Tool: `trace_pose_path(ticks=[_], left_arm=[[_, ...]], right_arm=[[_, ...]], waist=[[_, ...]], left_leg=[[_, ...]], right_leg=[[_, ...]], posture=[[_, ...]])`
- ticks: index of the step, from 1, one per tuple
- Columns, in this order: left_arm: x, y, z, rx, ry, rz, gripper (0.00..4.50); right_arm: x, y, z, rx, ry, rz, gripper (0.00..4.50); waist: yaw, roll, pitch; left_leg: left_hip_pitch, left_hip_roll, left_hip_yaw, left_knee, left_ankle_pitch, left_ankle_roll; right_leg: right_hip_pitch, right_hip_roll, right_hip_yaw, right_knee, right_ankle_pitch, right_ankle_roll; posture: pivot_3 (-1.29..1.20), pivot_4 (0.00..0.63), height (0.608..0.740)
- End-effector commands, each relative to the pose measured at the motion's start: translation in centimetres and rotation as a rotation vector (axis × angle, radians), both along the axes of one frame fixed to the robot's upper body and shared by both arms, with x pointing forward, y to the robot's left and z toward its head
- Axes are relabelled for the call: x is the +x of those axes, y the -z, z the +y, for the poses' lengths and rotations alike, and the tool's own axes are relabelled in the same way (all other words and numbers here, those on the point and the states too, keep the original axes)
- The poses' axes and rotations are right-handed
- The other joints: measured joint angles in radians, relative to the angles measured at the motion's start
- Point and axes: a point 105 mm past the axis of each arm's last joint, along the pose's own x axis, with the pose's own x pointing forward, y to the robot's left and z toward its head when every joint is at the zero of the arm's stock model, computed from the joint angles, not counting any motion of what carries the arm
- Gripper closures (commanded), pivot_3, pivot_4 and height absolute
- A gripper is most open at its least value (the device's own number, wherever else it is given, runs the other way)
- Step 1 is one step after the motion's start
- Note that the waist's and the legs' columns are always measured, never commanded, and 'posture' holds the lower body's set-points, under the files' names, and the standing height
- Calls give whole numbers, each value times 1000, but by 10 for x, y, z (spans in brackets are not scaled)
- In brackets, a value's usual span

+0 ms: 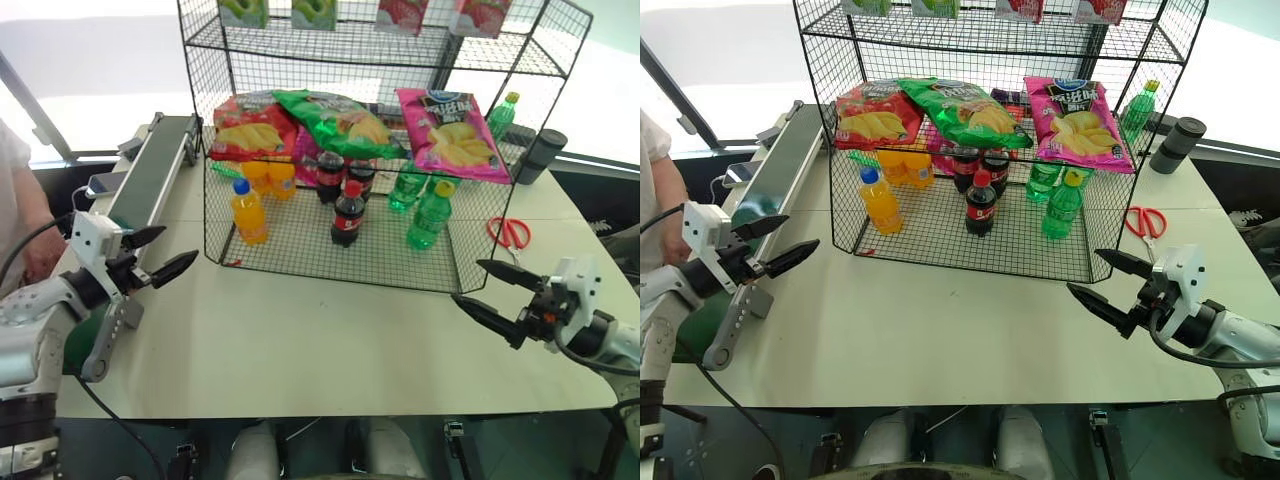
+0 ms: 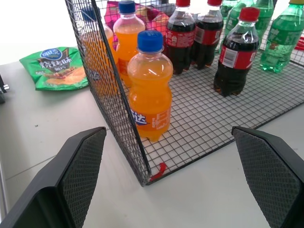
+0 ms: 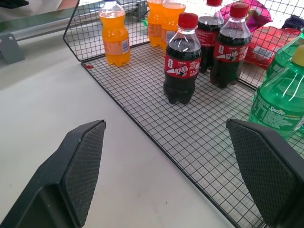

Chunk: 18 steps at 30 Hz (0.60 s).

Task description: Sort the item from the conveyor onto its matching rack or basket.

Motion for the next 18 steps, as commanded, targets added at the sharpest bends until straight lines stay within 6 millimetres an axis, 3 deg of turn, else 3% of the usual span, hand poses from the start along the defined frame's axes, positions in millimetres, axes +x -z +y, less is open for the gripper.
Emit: trace_pose_path(ticks=[1, 11, 18], left_arm=[[2, -8, -3, 59, 16, -72, 0], [4, -4, 2, 25, -14, -60, 0], [5, -4, -7, 1, 10, -83, 0]], right_arm=[[0, -9, 0, -3, -4, -53, 266], [-1, -3, -2, -25, -5, -43, 266], [4, -5, -2, -28, -12, -53, 266]], waist=[[0, 0, 0], [0, 0, 0], [0, 0, 0]], left_leg=[[0, 0, 0, 0, 0, 0], [0, 0, 0, 0, 0, 0], [0, 0, 0, 0, 0, 0]], right_leg=[[0, 0, 0, 0, 0, 0], [0, 0, 0, 0, 0, 0], [0, 0, 0, 0, 0, 0]], posture=[[0, 150, 726], [0, 150, 726], [0, 150, 726]])
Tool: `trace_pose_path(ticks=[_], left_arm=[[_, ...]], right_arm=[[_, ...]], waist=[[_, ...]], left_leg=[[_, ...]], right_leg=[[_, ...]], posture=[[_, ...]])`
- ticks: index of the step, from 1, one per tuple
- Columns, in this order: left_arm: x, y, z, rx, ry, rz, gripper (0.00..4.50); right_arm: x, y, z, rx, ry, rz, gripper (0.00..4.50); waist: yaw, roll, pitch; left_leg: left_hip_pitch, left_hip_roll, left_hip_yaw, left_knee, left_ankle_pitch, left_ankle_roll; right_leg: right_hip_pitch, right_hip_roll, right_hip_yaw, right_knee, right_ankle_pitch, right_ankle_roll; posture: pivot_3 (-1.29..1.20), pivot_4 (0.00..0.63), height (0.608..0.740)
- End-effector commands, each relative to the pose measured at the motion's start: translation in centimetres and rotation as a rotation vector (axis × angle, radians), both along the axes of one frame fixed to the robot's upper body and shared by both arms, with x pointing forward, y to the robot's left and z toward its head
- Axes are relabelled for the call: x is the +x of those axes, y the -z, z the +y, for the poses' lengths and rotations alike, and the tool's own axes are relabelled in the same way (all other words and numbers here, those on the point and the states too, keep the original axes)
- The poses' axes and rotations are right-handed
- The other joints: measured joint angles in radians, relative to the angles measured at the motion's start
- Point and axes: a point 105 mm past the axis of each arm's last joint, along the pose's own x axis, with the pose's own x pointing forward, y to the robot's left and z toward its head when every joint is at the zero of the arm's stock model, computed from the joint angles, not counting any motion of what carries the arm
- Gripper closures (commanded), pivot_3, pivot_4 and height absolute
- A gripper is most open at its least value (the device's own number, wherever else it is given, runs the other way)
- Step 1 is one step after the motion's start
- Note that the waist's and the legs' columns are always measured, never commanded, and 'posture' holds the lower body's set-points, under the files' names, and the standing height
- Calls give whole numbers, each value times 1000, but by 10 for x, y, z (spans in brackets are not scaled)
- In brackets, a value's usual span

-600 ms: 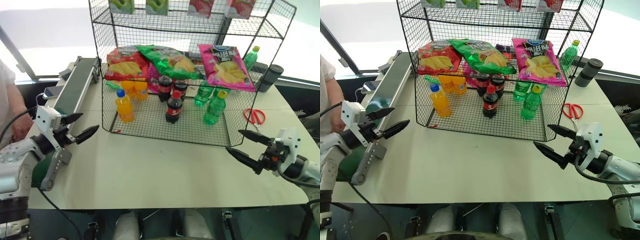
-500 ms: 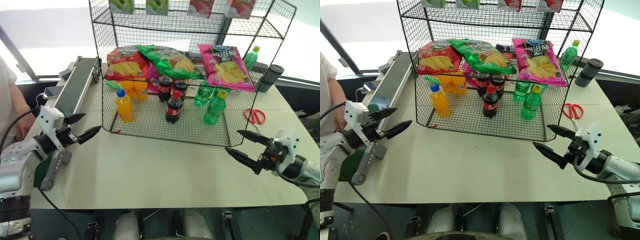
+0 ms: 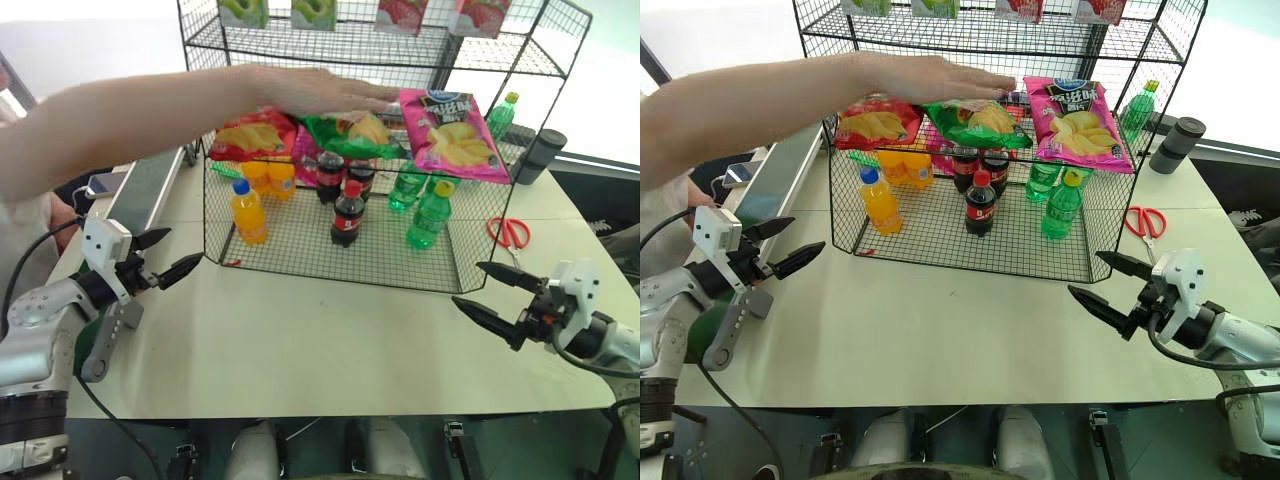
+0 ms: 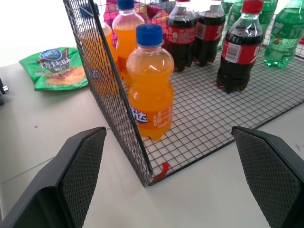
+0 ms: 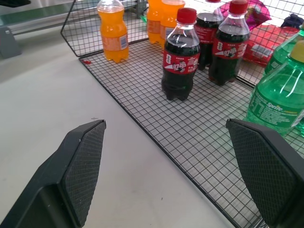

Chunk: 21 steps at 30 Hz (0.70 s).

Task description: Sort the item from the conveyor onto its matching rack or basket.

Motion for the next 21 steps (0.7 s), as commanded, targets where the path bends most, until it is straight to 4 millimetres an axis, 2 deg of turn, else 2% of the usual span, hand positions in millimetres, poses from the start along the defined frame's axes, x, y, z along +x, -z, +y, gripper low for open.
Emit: trace_pose_path(ticks=[1, 10, 21], left_arm=[[1, -10, -6, -17, 15, -52, 0], [-3, -4, -12, -32, 44, -38, 0], [-1, -1, -19, -59, 73, -3, 0]], right_arm=[[3, -9, 2, -14, -17, -49, 266], [7, -10, 4, -14, -16, -67, 266], [3, -8, 3, -18, 0, -68, 266]], waist=[[0, 0, 0], [0, 0, 0], [0, 0, 0]], left_leg=[[0, 0, 0, 0, 0, 0], [0, 0, 0, 0, 0, 0], [0, 0, 0, 1, 0, -1]], right_leg=[[0, 0, 0, 0, 0, 0], [0, 0, 0, 1, 0, 0], [0, 0, 0, 1, 0, 0]], posture=[[0, 150, 726], [0, 150, 726], [0, 150, 726]])
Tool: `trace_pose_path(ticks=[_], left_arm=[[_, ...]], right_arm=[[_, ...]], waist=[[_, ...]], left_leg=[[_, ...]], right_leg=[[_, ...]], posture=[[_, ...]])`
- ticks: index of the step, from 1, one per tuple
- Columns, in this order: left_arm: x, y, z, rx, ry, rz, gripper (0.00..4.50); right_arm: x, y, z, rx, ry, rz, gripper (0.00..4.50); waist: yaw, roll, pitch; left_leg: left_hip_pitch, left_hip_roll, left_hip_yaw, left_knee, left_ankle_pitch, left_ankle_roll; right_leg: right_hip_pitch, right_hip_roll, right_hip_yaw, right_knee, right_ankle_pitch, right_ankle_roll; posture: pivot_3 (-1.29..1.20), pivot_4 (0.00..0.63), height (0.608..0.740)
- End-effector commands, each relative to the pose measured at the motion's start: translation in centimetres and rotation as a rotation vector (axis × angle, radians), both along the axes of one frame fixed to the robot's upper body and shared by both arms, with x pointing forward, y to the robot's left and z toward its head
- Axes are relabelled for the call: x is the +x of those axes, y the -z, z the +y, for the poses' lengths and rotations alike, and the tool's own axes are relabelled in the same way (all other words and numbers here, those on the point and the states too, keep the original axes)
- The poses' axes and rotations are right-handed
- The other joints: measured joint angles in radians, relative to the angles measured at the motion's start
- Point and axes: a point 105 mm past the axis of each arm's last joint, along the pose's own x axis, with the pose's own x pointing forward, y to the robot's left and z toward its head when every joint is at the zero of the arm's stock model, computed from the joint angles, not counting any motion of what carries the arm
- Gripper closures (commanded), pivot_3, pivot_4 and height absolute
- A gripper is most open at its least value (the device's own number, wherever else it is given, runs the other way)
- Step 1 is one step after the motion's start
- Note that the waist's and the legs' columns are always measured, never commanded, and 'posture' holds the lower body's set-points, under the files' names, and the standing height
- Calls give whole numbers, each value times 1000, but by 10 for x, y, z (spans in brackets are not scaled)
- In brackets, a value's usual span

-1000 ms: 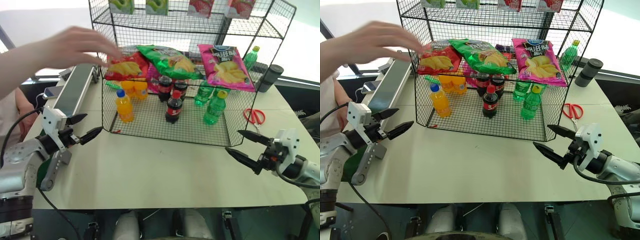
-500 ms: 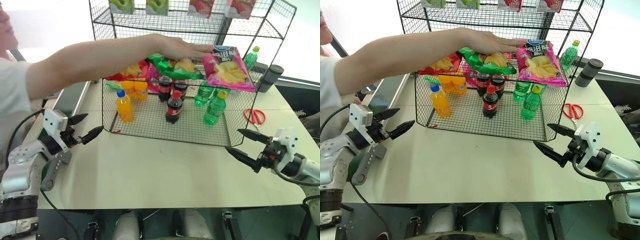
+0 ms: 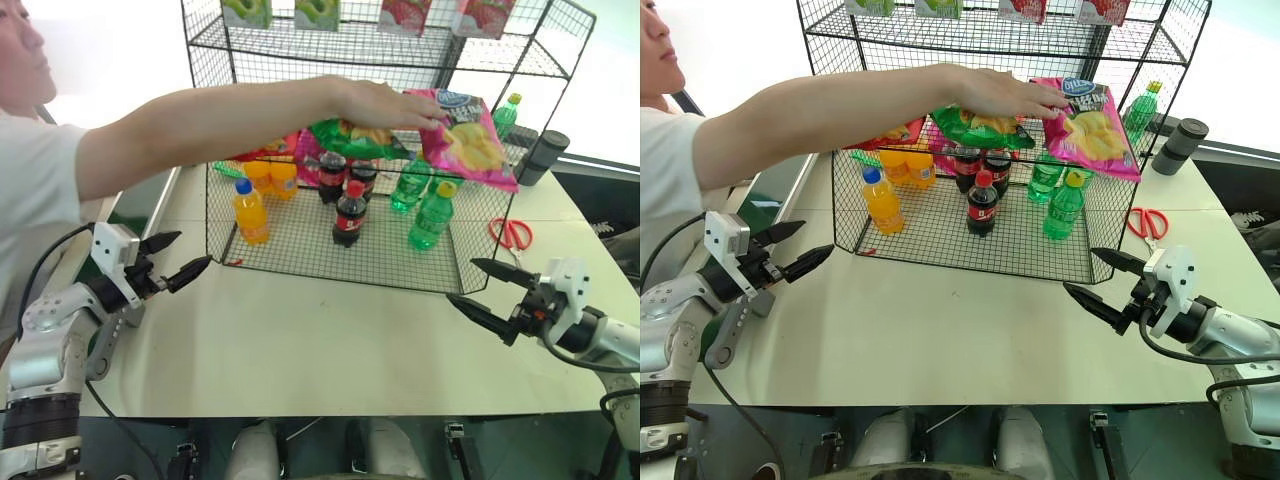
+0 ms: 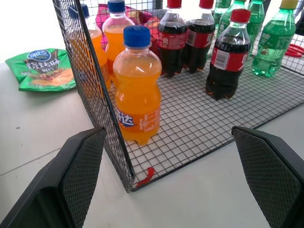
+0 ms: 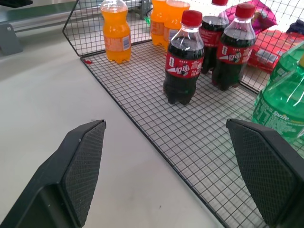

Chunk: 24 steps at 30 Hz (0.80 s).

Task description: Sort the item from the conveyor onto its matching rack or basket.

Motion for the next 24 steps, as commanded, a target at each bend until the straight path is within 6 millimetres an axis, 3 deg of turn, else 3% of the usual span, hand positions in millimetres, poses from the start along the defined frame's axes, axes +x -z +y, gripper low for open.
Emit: trace_pose_path(ticks=[1, 11, 19, 24], left_arm=[[0, -9, -10, 4, 45, -32, 0], [-12, -7, -19, -112, 105, 62, 0], [-25, -15, -18, -81, 152, -35, 0], [-27, -9, -17, -74, 134, -20, 0]], right_arm=[[-1, -11, 0, -6, 5, -51, 266], [-3, -9, 6, 0, -1, -48, 266], [-3, -9, 15, 7, -39, -40, 266], [2, -10, 18, 5, -53, -46, 266]], waist=[[0, 0, 0], [-2, 0, 0], [-1, 0, 0], [0, 0, 0]], left_leg=[[0, 0, 0, 0, 0, 0], [0, 0, 0, 0, 0, 0], [0, 0, 0, 0, 0, 0], [0, 0, 0, 0, 0, 0]], right_leg=[[0, 0, 0, 0, 0, 0], [0, 0, 0, 0, 0, 0], [0, 0, 0, 0, 0, 0], [0, 0, 0, 0, 0, 0]], posture=[[0, 150, 726], [0, 150, 726], [0, 150, 726], [0, 150, 726]])
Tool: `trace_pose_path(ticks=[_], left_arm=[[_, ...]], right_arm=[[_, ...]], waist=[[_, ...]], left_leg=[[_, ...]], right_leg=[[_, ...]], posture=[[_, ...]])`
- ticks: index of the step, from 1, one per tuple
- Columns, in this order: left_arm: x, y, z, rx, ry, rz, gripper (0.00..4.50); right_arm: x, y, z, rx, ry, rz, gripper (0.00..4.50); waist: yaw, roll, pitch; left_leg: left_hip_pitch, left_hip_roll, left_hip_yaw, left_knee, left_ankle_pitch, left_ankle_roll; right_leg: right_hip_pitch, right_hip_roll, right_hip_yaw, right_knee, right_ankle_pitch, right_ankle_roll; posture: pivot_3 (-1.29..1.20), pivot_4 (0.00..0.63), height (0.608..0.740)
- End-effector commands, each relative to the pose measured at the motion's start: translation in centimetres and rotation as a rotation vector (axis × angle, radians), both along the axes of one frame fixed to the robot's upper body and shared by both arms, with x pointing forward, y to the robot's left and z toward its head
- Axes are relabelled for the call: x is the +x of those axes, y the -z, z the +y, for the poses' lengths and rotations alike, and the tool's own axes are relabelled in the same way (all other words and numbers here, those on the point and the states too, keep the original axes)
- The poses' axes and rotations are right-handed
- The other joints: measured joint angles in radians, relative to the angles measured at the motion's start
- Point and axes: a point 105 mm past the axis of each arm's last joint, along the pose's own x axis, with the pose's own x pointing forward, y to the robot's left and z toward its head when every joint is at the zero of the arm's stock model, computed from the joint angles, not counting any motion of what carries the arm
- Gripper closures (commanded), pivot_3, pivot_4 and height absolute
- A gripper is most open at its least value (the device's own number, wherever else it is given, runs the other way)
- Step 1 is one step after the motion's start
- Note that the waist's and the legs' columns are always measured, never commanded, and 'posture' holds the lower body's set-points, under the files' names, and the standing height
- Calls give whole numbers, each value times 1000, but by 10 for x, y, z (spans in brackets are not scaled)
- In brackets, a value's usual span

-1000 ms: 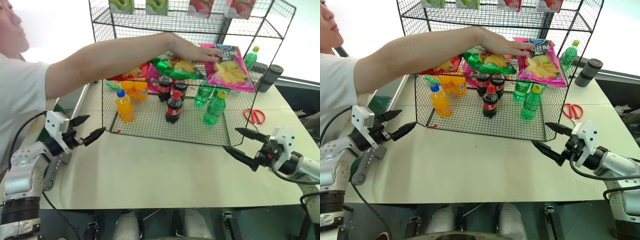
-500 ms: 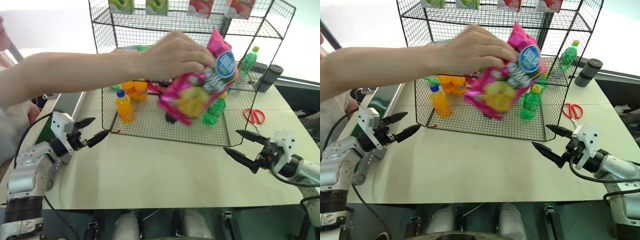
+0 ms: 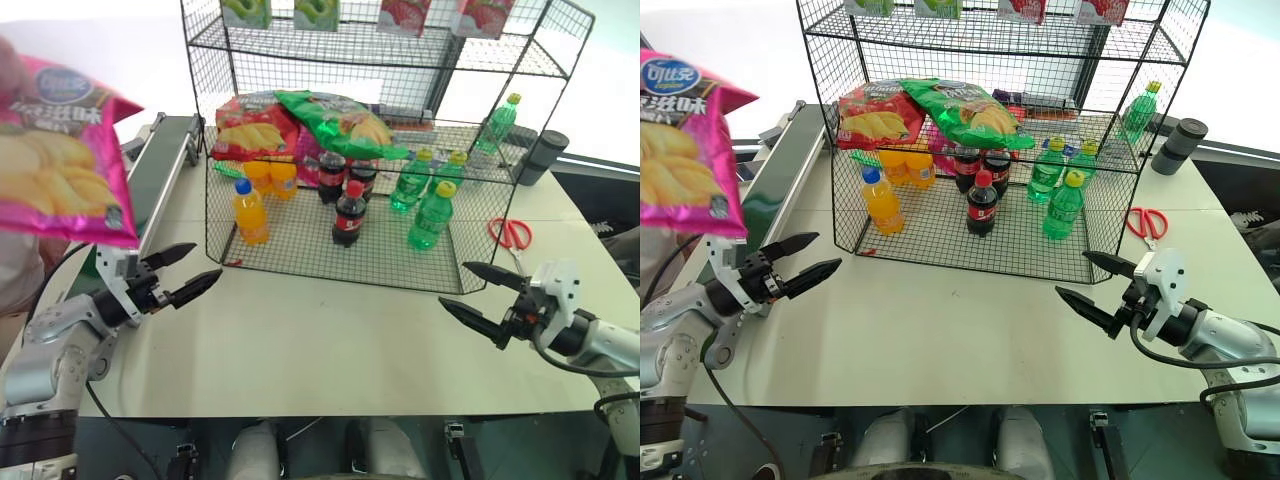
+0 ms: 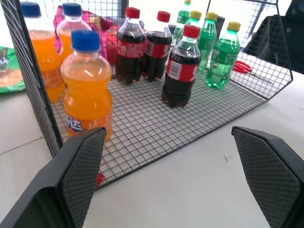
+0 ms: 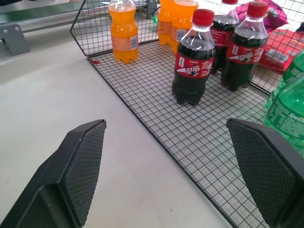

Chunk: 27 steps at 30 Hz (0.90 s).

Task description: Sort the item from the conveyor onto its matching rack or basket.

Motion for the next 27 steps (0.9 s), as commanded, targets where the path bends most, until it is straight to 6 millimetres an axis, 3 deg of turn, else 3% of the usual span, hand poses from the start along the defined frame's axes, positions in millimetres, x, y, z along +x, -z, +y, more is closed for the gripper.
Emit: trace_pose_path(ticks=[1, 10, 14, 18, 20, 27], left_arm=[[-4, -9, -1, 23, 3, -62, 0], [-8, -12, 2, 6, -12, -68, 0], [-10, -10, 3, 3, -8, -60, 0], [-12, -8, 3, 6, -7, -54, 0], [-12, -8, 2, 13, -6, -56, 0], [-11, -10, 7, -41, -44, -43, 0]], right_arm=[[2, -11, 5, 3, -24, -46, 266], [6, -15, 18, -15, -81, -89, 266], [5, -30, 34, -272, -176, -441, 266], [0, -31, 50, -385, -306, -607, 266], [6, -36, 49, -288, -239, -583, 266], [7, -21, 43, -327, -250, -553, 266]], waist=[[0, 0, 0], [0, 0, 0], [-3, 0, 0], [-3, 0, 0], [0, 0, 0], [-2, 0, 0]], left_leg=[[0, 0, 0, 0, 0, 0], [0, 0, 0, 0, 0, 0], [0, 0, 0, 0, 0, 0], [0, 0, 0, 0, 1, -1], [0, 0, 0, 0, 3, -6], [0, 0, 0, 1, 3, -5]], right_leg=[[0, 0, 0, 0, 0, 0], [0, 0, 0, 0, 0, 0], [0, 0, 0, 0, 0, 0], [0, 1, 0, 1, 0, 0], [0, 1, 0, 0, 0, 0], [1, 0, 0, 0, 0, 0]], posture=[[0, 150, 726], [0, 150, 726], [0, 150, 726], [0, 150, 726], [0, 150, 726], [0, 150, 726]])
